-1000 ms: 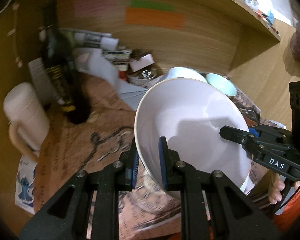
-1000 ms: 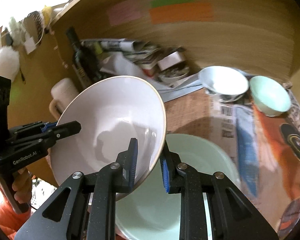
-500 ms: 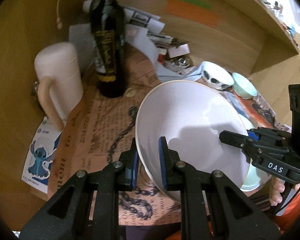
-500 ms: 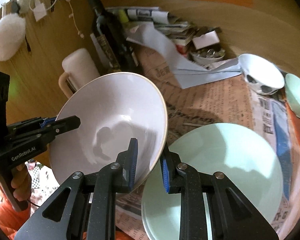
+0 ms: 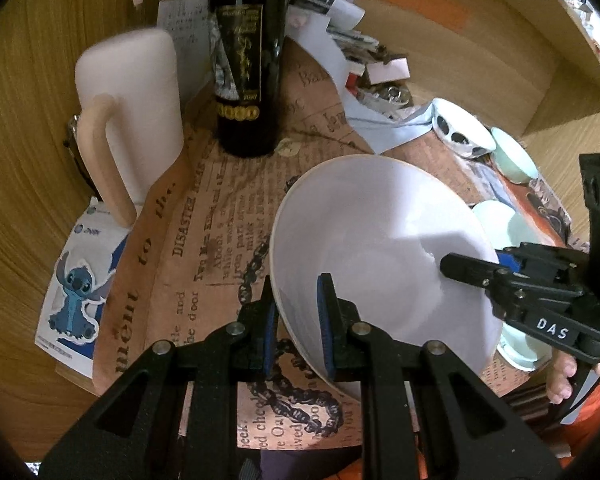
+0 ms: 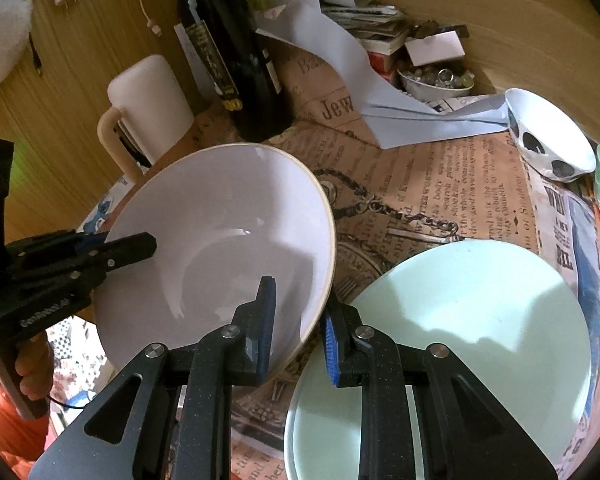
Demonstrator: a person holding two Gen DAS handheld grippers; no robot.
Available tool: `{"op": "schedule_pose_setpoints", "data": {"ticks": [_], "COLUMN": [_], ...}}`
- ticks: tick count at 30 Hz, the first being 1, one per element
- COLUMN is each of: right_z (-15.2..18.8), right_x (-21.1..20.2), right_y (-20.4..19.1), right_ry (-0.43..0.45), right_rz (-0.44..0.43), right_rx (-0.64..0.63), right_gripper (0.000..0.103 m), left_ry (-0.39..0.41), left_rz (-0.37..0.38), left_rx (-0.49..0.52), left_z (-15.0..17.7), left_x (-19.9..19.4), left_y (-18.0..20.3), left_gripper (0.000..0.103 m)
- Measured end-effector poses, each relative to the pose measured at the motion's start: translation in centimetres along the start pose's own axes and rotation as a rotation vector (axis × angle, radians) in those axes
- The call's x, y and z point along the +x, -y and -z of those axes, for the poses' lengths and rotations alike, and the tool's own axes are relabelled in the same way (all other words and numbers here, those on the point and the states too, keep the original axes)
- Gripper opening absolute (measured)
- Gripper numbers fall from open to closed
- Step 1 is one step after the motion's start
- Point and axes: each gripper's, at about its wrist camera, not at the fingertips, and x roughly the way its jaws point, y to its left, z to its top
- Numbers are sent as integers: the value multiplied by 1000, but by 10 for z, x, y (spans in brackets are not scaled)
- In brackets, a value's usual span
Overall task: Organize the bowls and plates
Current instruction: 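Carry the pale pink bowl onto the mint green plate and release it, then move the left gripper to the white patterned bowl and grasp its rim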
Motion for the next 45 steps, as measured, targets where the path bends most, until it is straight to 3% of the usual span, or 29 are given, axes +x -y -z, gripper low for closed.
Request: {"op": "schedule_pose_setpoints", "data": {"ticks": [8, 11, 17, 25, 29, 36, 45], "right_z": [-2, -3, -5, -2, -1, 1, -6], "right_x": [-2, -12, -54, -118, -137, -154, -153], "right_y": [-1, 4, 14, 55, 82, 138, 187], "right_ry": [10, 38, 166, 361, 411, 450, 449], "right_rz": [9, 0, 4, 78, 143, 185, 216], "right_rx": [-22, -11, -10, 44, 76, 161, 214], "right_gripper": [23, 23, 25, 51, 54, 60, 61], "left_ry": [-10, 21, 104, 276, 311, 292, 147], "left_rz": [0, -29, -60, -41, 3, 55, 89], "left_rx": [-5, 8, 43, 146, 191, 218, 228], "left_z": [4, 2, -10, -36, -51, -89, -144], "left_x": [3, -2, -26, -65, -70, -47, 24], "left_y": [-1, 1, 13, 66, 97, 142, 191], "left_gripper": [18, 18, 22, 64, 78, 81, 81]}}
